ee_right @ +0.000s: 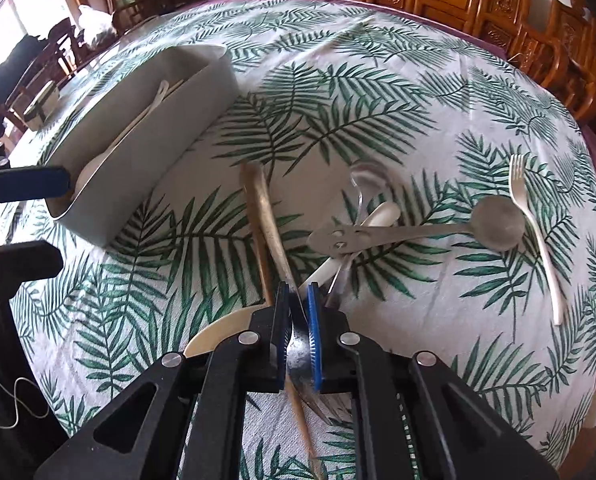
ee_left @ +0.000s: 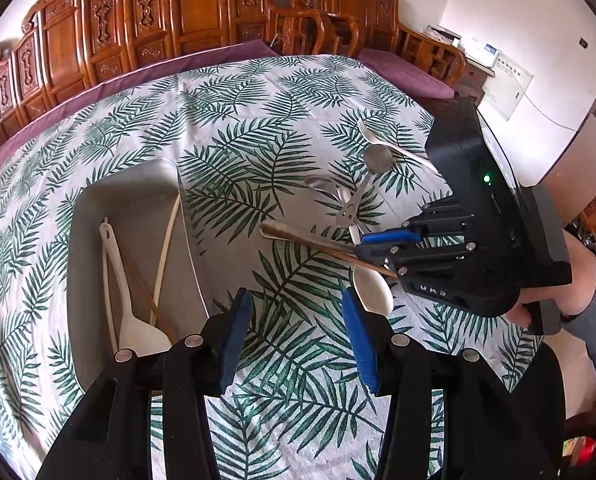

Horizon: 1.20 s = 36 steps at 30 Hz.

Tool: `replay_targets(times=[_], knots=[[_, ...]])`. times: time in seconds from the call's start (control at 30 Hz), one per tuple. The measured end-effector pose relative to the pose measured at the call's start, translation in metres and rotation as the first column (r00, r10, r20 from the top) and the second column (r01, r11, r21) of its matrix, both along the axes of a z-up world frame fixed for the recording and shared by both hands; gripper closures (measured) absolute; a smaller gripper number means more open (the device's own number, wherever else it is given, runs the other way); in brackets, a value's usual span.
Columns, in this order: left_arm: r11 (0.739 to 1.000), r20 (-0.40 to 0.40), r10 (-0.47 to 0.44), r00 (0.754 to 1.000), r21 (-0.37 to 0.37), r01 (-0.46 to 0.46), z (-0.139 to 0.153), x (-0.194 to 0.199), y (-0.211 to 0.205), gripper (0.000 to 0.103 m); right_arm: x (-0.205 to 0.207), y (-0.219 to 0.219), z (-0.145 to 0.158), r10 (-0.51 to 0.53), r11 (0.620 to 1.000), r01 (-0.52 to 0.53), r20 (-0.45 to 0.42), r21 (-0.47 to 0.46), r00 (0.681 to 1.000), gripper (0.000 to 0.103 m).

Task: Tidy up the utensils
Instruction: 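Grasp a metal fork with the right tool while the left tool reaches for a wooden chopstick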

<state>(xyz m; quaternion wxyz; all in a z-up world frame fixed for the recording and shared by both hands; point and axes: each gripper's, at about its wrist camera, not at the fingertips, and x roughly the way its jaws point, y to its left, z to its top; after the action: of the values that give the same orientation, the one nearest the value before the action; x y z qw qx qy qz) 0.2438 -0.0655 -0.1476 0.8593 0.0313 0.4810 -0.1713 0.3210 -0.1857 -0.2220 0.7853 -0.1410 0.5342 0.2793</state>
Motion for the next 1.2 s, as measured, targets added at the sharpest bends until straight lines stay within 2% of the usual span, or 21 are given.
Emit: replay_targets(times=[0.63, 0.83, 1.0, 1.07, 1.13, 1.2], knots=[[1.000, -0.006, -0.002, 1.000, 0.004, 0.002, -0.002, -0.002, -0.001, 0.058, -0.011, -0.012, 0.001, -0.003, 1.000, 0.003, -0.062, 0.012, 0.998, 0.087], [1.000, -0.009, -0.006, 1.000, 0.005, 0.006, -0.004, -0.003, -0.003, 0.058, -0.019, -0.015, -0.001, 0.031, 1.000, -0.030, -0.096, 0.009, 0.995, 0.087], [1.000, -0.011, -0.012, 1.000, 0.007, 0.012, -0.005, -0.003, -0.006, 0.058, -0.024, -0.009, -0.005, 0.048, 0.999, -0.049, -0.086, -0.009, 0.995, 0.086], [1.000, -0.014, -0.011, 1.000, 0.005, 0.011, -0.006, -0.003, -0.006, 0.058, -0.022, -0.009, -0.005, 0.033, 0.999, -0.033, -0.087, -0.006, 0.996, 0.088], [1.000, -0.016, -0.008, 1.000, 0.004, 0.008, -0.006, -0.002, -0.006, 0.058, -0.021, -0.011, -0.005, 0.019, 1.000, -0.019, -0.081, 0.001, 0.997, 0.095], [1.000, -0.019, -0.008, 1.000, 0.005, 0.008, -0.007, -0.002, -0.006, 0.058, -0.021, -0.014, -0.005, 0.006, 1.000, -0.004, -0.081, 0.014, 0.997, 0.095]])
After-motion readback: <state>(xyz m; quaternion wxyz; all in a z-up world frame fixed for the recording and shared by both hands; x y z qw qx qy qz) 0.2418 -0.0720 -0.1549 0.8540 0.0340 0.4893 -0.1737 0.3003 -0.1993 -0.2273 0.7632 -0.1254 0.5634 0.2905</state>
